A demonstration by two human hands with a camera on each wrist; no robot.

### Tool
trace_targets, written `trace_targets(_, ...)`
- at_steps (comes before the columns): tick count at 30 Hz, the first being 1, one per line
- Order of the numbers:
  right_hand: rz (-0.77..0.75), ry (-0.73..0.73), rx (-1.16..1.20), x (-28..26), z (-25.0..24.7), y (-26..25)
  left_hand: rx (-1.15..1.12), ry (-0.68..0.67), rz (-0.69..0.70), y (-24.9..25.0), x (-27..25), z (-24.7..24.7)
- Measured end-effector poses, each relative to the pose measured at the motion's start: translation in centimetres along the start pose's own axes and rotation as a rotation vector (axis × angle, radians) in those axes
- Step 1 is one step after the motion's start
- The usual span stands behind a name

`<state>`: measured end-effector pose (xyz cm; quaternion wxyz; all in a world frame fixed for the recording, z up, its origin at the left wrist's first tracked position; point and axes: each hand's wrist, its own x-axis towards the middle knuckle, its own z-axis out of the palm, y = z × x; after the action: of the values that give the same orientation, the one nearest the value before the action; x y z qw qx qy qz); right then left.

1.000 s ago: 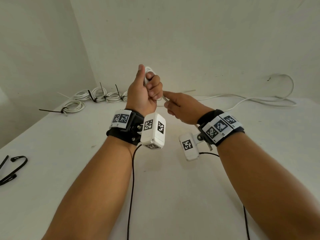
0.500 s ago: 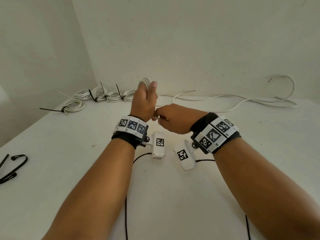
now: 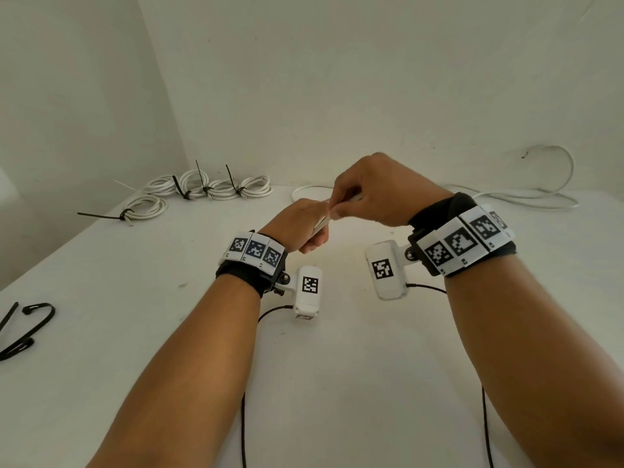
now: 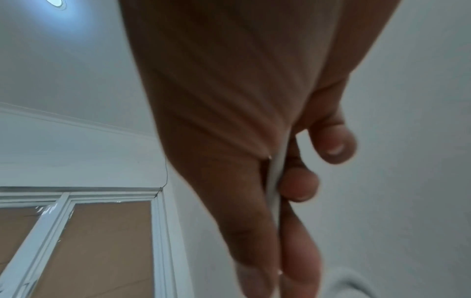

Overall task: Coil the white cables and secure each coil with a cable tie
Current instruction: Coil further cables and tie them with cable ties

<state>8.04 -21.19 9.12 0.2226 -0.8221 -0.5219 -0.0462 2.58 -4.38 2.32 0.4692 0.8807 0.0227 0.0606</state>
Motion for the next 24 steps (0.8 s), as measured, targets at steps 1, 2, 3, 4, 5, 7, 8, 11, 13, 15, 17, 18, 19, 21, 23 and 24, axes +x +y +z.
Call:
trace_targets(1, -0.010, 0.058, 0.032, -0.1, -0.2, 0.4, -0.065, -0.018, -0.005, 0.4, 0.0, 0.1)
trace_targets(2, -0.021, 0.115, 0.067, -0.2, -0.3, 0.9, -0.156, -0.043, -0.006, 0.6, 0.0, 0.3)
trace_targets(3, -0.034, 0.167, 0.103, -0.3, -0.4, 1.2, -0.269, -0.076, -0.007, 0.8, 0.0, 0.5)
trace_targets(4, -0.048, 0.214, 0.137, -0.4, -0.3, 1.5, -0.389, -0.113, -0.010, 1.0, 0.1, 0.7)
trace_targets(5, -0.060, 0.254, 0.170, -0.5, -0.3, 1.8, -0.498, -0.149, -0.015, 1.0, 0.1, 1.0)
trace_targets(7, -0.066, 0.312, 0.222, -0.6, -0.1, 2.1, -0.645, -0.219, -0.016, 1.1, 0.3, 1.2)
trace_targets(8, -0.055, 0.331, 0.252, -0.6, 0.0, 2.2, -0.696, -0.258, -0.010, 1.1, 0.3, 1.2)
trace_targets(11, -0.011, 0.383, 0.340, -0.4, 0.5, 2.6, -0.833, -0.357, 0.034, 1.1, 0.5, 1.0)
trace_targets(13, -0.013, 0.405, 0.363, -0.3, 0.9, 2.7, -0.876, -0.371, 0.071, 1.2, 0.6, 1.0)
trace_targets(15, -0.019, 0.437, 0.378, -0.1, 1.2, 2.7, -0.900, -0.350, 0.099, 1.5, 0.4, 1.0)
trace_targets(17, -0.021, 0.476, 0.411, 0.1, 1.7, 2.8, -0.955, -0.319, 0.125, 1.7, 0.2, 0.9)
trace_targets(18, -0.031, 0.490, 0.435, 0.2, 2.0, 2.8, -0.996, -0.309, 0.142, 1.9, 0.1, 0.7)
trace_targets(19, -0.046, 0.496, 0.460, 0.3, 2.3, 2.8, -1.044, -0.304, 0.164, 1.9, 0.1, 0.5)
trace_targets(21, -0.086, 0.491, 0.510, 0.5, 3.1, 2.5, -1.138, -0.306, 0.214, 2.0, 0.2, -0.2)
trace_targets(23, -0.122, 0.481, 0.556, 0.7, 3.9, 2.1, -1.196, -0.314, 0.233, 1.9, 0.3, -0.9)
trace_targets(24, -0.128, 0.480, 0.578, 0.9, 4.2, 1.9, -1.209, -0.315, 0.233, 1.9, 0.3, -1.0)
